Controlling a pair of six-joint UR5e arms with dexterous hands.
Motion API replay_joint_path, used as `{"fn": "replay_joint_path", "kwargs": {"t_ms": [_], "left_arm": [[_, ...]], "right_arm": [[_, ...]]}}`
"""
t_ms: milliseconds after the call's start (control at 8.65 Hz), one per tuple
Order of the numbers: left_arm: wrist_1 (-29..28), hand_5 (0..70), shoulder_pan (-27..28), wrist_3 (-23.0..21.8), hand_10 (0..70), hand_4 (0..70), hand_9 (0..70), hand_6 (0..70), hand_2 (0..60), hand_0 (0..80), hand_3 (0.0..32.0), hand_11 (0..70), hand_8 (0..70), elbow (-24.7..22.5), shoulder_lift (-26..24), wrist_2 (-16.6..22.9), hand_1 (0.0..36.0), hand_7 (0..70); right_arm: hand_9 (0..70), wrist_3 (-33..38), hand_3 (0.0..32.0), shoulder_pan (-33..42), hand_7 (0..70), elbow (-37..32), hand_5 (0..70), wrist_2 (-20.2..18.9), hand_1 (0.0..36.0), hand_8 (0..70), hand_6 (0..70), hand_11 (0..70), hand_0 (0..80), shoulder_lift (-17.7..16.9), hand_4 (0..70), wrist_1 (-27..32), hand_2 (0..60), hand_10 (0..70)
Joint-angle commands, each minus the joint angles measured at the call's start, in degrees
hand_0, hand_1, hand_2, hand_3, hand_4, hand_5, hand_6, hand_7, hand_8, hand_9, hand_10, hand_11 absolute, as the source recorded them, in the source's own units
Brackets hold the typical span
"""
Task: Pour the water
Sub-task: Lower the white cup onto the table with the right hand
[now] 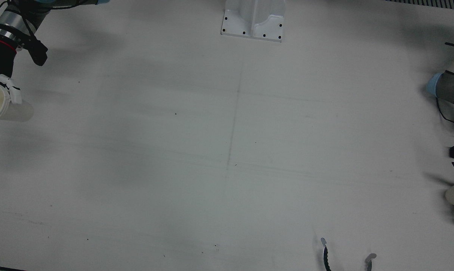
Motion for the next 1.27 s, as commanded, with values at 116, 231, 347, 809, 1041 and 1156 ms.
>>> {"fn": "replay_joint_path", "kwargs": {"t_ms": [116,231,347,809,1041,1156], "left_arm": [[-0.5,0.0,0.0,0.0,0.0,9.1,0.0,0.0,0.0,46.3,20.6,0.9,0.0,0.1,0.3,-0.1,0.5,0.0],[-0.6,0.0,0.0,-0.1,0.0,8.6,0.0,0.0,0.0,46.3,22.4,0.7,0.0,0.1,0.3,-0.1,0.6,0.0],[-0.6,0.0,-0.1,-0.1,0.0,7.9,0.0,0.0,0.0,46.4,24.6,0.7,0.0,0.1,0.3,-0.1,0.7,0.0],[3.1,0.0,-0.4,-5.2,0.1,8.7,0.0,0.0,0.0,46.8,23.4,1.3,0.0,-0.9,2.0,0.1,1.6,0.0],[4.1,0.0,-0.7,-5.8,1.0,14.4,0.0,0.0,0.0,47.8,1.6,2.8,0.0,-0.9,3.0,0.1,4.1,0.0],[4.4,0.0,-0.6,-5.7,0.6,14.4,0.0,0.0,0.0,48.2,2.4,2.3,0.0,-0.7,3.7,0.1,4.7,0.0]], "right_arm": [[10.0,0.0,0.0,0.0,16.0,0.2,47.8,0.0,13.3,4.6,6.9,8.1,43.3,0.0,24.3,0.0,30.6,5.1],[9.8,0.0,0.0,0.0,15.9,0.3,47.8,0.0,13.3,4.4,6.9,7.9,43.3,0.0,24.2,0.0,30.7,5.0],[9.8,0.0,0.0,0.0,15.9,0.3,47.5,0.0,13.4,4.3,6.8,7.9,43.4,0.0,24.2,0.0,30.7,5.0],[9.7,-0.1,0.0,0.1,16.0,0.4,47.7,0.0,13.5,4.3,6.8,7.7,43.7,0.0,24.0,0.0,30.7,4.8],[10.1,-0.1,0.0,1.0,16.3,-0.1,48.2,-0.1,13.5,4.7,7.1,8.0,43.5,-0.4,24.5,0.0,31.1,5.1],[10.1,-0.2,0.0,1.5,16.5,-0.4,48.1,-0.1,13.5,4.7,7.3,8.0,43.5,-0.8,24.7,-0.1,31.2,5.1]]}}
